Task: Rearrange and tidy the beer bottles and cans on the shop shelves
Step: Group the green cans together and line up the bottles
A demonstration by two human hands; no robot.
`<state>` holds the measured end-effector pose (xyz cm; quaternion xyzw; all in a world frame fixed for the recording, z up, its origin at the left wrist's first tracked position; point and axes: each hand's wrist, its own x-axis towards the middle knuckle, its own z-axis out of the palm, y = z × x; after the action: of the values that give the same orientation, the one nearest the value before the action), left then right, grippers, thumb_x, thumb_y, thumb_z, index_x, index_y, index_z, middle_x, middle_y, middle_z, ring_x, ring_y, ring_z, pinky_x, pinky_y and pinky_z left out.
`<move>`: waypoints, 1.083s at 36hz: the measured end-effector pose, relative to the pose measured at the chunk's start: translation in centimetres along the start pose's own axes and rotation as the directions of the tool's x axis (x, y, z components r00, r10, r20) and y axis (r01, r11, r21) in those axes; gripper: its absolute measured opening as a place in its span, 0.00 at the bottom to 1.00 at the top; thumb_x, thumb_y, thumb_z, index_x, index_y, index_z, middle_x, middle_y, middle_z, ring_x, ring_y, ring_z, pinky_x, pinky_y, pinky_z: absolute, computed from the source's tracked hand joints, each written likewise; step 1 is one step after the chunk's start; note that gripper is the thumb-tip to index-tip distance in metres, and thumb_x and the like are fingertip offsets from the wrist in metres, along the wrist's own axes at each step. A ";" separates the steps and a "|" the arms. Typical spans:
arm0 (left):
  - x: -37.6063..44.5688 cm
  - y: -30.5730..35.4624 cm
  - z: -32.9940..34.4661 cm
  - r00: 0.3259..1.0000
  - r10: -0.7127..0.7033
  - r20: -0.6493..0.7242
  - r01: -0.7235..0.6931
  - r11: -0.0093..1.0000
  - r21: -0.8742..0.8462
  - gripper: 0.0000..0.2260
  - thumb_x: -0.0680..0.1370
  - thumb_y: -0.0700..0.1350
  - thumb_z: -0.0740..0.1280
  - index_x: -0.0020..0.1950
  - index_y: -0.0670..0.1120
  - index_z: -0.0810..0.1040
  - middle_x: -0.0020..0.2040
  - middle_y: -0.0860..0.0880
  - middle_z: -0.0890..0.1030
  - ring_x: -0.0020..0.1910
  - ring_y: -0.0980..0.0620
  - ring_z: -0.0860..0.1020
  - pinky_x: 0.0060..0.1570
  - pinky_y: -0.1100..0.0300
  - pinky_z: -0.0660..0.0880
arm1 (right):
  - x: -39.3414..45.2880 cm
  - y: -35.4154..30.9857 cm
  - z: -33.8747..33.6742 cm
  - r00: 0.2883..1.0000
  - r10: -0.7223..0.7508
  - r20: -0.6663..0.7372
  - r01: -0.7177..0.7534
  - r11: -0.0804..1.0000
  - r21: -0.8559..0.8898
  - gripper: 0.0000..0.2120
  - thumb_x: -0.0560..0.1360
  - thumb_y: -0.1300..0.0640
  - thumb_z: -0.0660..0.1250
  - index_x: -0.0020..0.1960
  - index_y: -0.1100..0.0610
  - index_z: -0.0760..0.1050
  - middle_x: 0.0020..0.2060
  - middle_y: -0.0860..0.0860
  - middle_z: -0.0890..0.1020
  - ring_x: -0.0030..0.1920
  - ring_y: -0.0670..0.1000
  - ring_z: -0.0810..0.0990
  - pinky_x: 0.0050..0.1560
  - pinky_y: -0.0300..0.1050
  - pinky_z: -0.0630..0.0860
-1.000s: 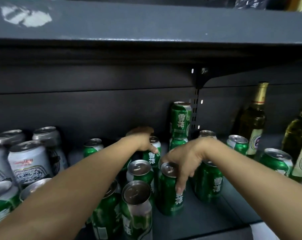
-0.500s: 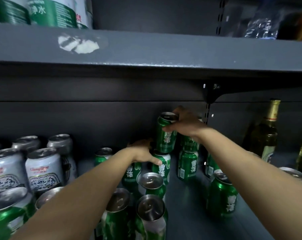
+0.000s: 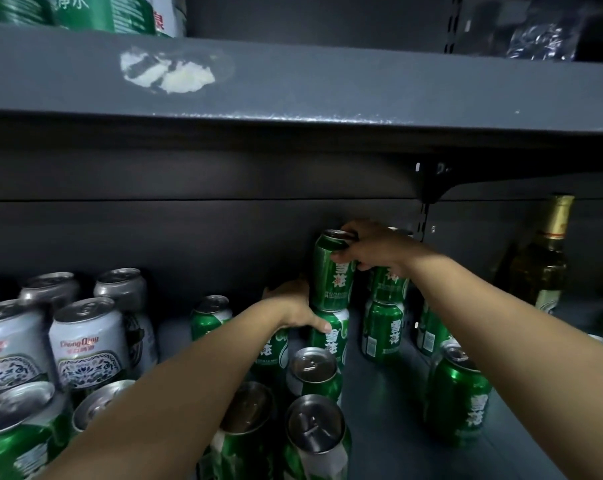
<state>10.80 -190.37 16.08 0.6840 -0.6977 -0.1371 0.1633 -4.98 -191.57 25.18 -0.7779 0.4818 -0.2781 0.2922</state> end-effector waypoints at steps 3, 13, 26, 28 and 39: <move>-0.3 0.4 -0.3 1.000 -0.004 0.009 0.004 1.000 0.019 0.45 0.63 0.60 0.78 0.73 0.49 0.61 0.69 0.49 0.72 0.67 0.46 0.70 0.67 0.48 0.67 | 0.3 0.0 -0.1 1.000 -0.004 0.004 0.004 0.997 -0.073 0.20 0.74 0.59 0.72 0.64 0.60 0.71 0.56 0.55 0.76 0.55 0.54 0.77 0.43 0.42 0.78; -2.1 0.4 -2.4 0.996 -0.021 -0.085 0.021 1.000 -0.007 0.33 0.71 0.44 0.74 0.71 0.46 0.63 0.66 0.46 0.74 0.63 0.45 0.73 0.60 0.55 0.73 | -0.2 -0.9 0.2 0.999 -0.044 0.029 0.050 0.961 -0.273 0.30 0.75 0.52 0.71 0.72 0.56 0.64 0.64 0.53 0.72 0.50 0.51 0.76 0.37 0.41 0.76; -5.8 0.0 -4.2 0.969 -0.035 -0.244 0.046 0.998 0.039 0.12 0.75 0.38 0.64 0.57 0.46 0.77 0.60 0.43 0.78 0.57 0.44 0.76 0.48 0.61 0.70 | -6.7 -3.3 3.0 0.809 -0.009 0.588 0.386 0.763 -0.519 0.32 0.72 0.67 0.70 0.72 0.52 0.64 0.64 0.50 0.73 0.65 0.52 0.71 0.57 0.42 0.69; -6.3 -0.3 -4.3 0.970 -0.054 -0.236 0.058 0.998 0.013 0.13 0.75 0.37 0.63 0.57 0.46 0.77 0.60 0.44 0.78 0.58 0.45 0.76 0.51 0.60 0.71 | -7.2 -2.4 3.8 0.709 0.146 0.690 0.395 0.728 -0.560 0.41 0.72 0.66 0.72 0.77 0.52 0.55 0.73 0.50 0.65 0.72 0.51 0.64 0.61 0.38 0.62; -7.6 -3.2 -5.6 0.955 -0.138 -0.263 0.161 0.985 0.070 0.17 0.75 0.36 0.60 0.63 0.47 0.74 0.64 0.44 0.76 0.61 0.43 0.74 0.58 0.56 0.73 | -7.1 -0.5 4.5 0.894 -0.172 0.413 0.313 0.900 -0.303 0.27 0.66 0.55 0.78 0.62 0.49 0.72 0.58 0.48 0.77 0.56 0.50 0.76 0.56 0.46 0.74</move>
<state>16.17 -182.67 19.57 0.7534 -0.6223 -0.0275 0.2106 -4.17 -184.03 21.43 -0.9117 0.3568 -0.0650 0.1933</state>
